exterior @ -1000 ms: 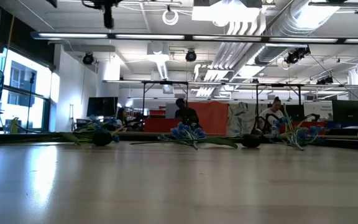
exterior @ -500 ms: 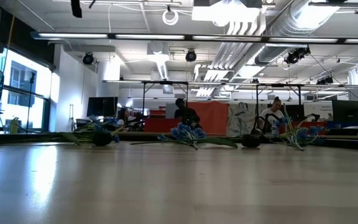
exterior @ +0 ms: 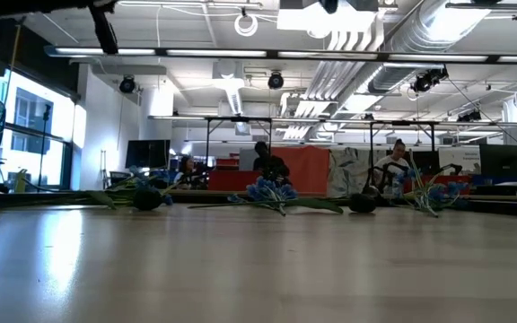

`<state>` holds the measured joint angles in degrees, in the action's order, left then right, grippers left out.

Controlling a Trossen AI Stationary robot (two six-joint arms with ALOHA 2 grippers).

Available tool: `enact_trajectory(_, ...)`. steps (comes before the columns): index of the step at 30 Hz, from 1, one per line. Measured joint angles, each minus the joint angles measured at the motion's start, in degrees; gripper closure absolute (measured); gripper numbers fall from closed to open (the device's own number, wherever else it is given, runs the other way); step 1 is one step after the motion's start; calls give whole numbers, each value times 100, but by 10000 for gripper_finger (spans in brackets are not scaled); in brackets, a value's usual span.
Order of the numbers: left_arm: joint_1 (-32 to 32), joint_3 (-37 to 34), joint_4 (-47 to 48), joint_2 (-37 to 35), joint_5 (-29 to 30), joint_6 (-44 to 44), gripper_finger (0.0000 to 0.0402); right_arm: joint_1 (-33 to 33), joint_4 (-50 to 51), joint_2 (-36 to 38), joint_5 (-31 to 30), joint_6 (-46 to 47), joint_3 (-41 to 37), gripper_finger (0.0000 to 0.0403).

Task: Sort flowers into vase by color
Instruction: Put the right black flower into the blue vase

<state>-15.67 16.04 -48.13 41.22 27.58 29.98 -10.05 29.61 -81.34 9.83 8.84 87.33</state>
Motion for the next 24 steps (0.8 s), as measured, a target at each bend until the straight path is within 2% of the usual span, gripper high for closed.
enact_trajectory(4, -892, 214, 2, 32, 718, -815, 401, 436, -1330, -6, 262, 463, -900, 231)
enact_trajectory(9, -2008, 374, 16, 286, 2059, -1087, 401, 1010, -2720, -7, 280, 947, -1782, 231)
enact_trajectory(16, -3201, 585, 16, 1129, 3764, -1266, 401, 1769, -3598, -9, 22, 1510, -2045, 231)
enact_trajectory(18, -3385, 617, 23, 1366, 4046, -1269, 401, 1959, -3943, -9, -10, 1743, -2046, 231)
enact_trajectory(21, -3600, 650, 14, 1590, 4161, -1348, 401, 2210, -4413, -7, -127, 1974, -2046, 231)
enact_trajectory(24, -3820, 650, 14, 1621, 4176, -1690, 401, 2439, -4589, -4, -684, 1948, -2046, 231)
